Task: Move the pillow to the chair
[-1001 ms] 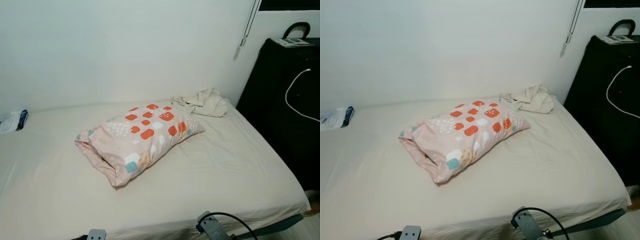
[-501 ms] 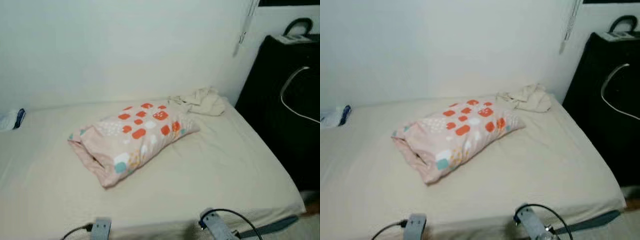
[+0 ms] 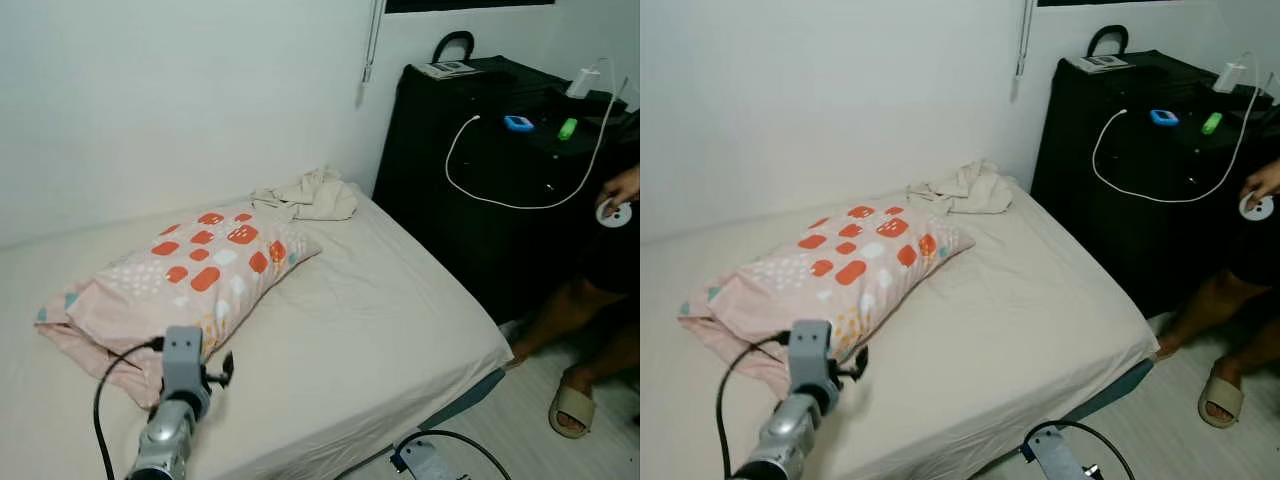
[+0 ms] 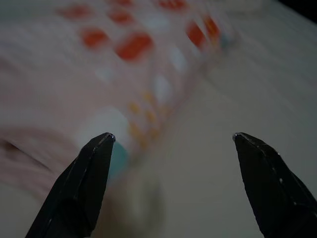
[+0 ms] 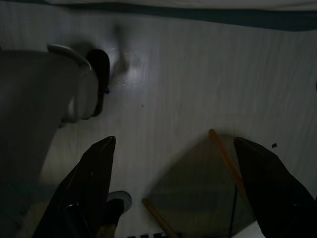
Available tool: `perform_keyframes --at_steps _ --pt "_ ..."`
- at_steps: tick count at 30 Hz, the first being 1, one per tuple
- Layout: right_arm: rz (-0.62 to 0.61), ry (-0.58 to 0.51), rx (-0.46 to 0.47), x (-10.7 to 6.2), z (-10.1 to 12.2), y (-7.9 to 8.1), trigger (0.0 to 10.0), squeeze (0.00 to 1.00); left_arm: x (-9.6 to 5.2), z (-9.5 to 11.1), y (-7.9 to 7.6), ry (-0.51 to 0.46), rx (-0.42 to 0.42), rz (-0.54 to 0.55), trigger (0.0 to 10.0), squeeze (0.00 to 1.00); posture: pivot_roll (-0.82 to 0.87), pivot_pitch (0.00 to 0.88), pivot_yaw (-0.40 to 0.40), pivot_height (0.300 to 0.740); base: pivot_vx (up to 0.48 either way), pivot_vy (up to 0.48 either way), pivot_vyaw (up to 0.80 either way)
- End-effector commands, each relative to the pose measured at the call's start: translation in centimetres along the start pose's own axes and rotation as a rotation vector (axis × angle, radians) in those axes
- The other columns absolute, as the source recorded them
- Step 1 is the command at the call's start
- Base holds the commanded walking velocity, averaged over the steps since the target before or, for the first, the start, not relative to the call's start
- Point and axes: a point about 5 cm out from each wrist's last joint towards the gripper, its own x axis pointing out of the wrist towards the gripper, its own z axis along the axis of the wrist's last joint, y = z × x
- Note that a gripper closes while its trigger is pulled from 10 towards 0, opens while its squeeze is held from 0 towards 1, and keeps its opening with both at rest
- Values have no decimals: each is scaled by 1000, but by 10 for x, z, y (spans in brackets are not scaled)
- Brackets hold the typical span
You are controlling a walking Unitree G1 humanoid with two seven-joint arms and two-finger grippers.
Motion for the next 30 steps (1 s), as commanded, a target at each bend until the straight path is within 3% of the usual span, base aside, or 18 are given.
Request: perform_keyframes --at_steps 1,5,9,11,16,17,19,22,24,27,30 --pt "-3 -11 8 0 2 -1 10000 0 7 21 4 -106 28 22 10000 0 -61 32 -21 740 0 0 0" --pt "2 -4 3 0 1 0 10000 0 15 44 1 -203 109 34 10000 0 -62 35 -19 740 0 0 -508" --pt "2 -4 8 0 1 1 10000 0 20 51 -4 -218 182 53 10000 0 -64 38 -17 740 0 0 -669" --pt "-8 -15 18 0 2 0 10000 0 20 50 -14 -223 358 38 10000 0 -64 38 -17 740 0 0 -619" --pt "-15 -39 77 0 6 -1 10000 0 18 33 -20 -144 654 47 10000 0 -63 41 -16 740 0 0 0" --pt "-15 -39 77 0 6 -1 10000 0 18 33 -20 -144 654 47 10000 0 -63 41 -16 740 0 0 0" --pt "-3 -62 132 0 12 -1 10000 0 17 27 -19 -131 738 79 10000 0 -64 43 -13 740 0 0 0" --pt "34 -121 186 0 29 1 10000 0 15 16 -15 -78 935 129 10000 0 -65 46 -13 740 0 0 0" --pt "56 -137 173 0 37 5 10000 0 14 13 -14 -70 1036 140 10000 0 -65 46 -12 740 0 0 0" --pt "94 -162 156 -1 49 11 10000 0 13 9 -14 -66 1145 111 10000 0 -66 49 -13 726 0 0 0" --pt "119 -192 165 -2 60 15 10000 0 11 3 -10 -33 1200 109 10000 0 -64 49 -14 716 0 0 0"
